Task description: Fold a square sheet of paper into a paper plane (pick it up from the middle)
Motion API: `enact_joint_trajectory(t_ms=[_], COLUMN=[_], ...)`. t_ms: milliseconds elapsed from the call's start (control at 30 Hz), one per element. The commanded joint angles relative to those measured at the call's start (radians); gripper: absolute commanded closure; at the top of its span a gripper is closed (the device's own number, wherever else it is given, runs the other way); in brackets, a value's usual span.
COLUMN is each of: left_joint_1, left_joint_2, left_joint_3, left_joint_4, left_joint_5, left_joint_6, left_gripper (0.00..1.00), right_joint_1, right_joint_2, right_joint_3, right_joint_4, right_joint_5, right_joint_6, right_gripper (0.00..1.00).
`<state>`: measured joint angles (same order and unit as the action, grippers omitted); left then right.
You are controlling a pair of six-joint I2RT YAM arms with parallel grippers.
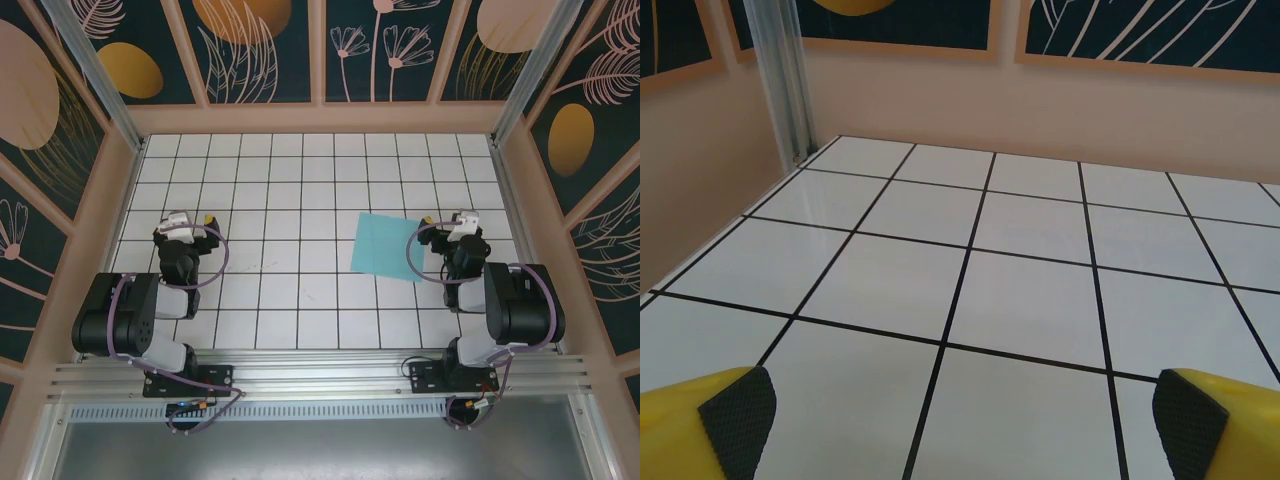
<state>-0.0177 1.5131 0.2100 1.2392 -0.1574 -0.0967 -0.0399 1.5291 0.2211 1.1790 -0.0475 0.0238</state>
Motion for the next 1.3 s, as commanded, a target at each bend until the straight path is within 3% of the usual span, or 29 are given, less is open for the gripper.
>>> enact_joint_trajectory(t_ms=[0,667,833,900,1000,1100,1167,1267], left_joint_1=[0.008,0.009,0.009,0.009,0.009,0.009,0.009,0.009], left_joint_2=[0.009,0.004,-0.092,-0.177,-0.326,-0.474,-0.524,-0.558], left_joint_3=[0.017,-0.007,-0.053,-0.036,-0.023,0.032,0.097,0.213], left_joint_4=[0.057,0.096,0.095,-0.022,-0.18,-0.402,-0.573,-0.885], left_joint_5=[0.005,0.005,-0.004,-0.015,-0.017,-0.031,-0.073,-0.158], left_joint_6=[0.016,0.017,0.01,-0.006,-0.044,-0.14,-0.267,-0.509], left_gripper=[0.01,0.01,0.01,0.01,0.01,0.01,0.01,0.01], right_joint_1=[-0.006,-0.007,0.014,0.024,0.026,0.024,0.018,0.063], right_joint_2=[0.012,0.012,-0.029,-0.081,-0.145,-0.098,-0.032,0.014], right_joint_3=[0.018,0.019,0.047,0.095,0.325,0.598,0.692,0.692], right_joint_4=[0.056,0.056,-0.027,-0.148,-0.643,-1.129,-1.275,-1.268], right_joint_5=[-0.018,-0.019,0.002,0.032,0.043,0.073,-0.149,-0.354], right_joint_6=[-0.013,-0.013,-0.029,-0.026,0.104,0.327,0.351,0.42], right_gripper=[0.01,0.01,0.01,0.01,0.01,0.01,0.01,0.04])
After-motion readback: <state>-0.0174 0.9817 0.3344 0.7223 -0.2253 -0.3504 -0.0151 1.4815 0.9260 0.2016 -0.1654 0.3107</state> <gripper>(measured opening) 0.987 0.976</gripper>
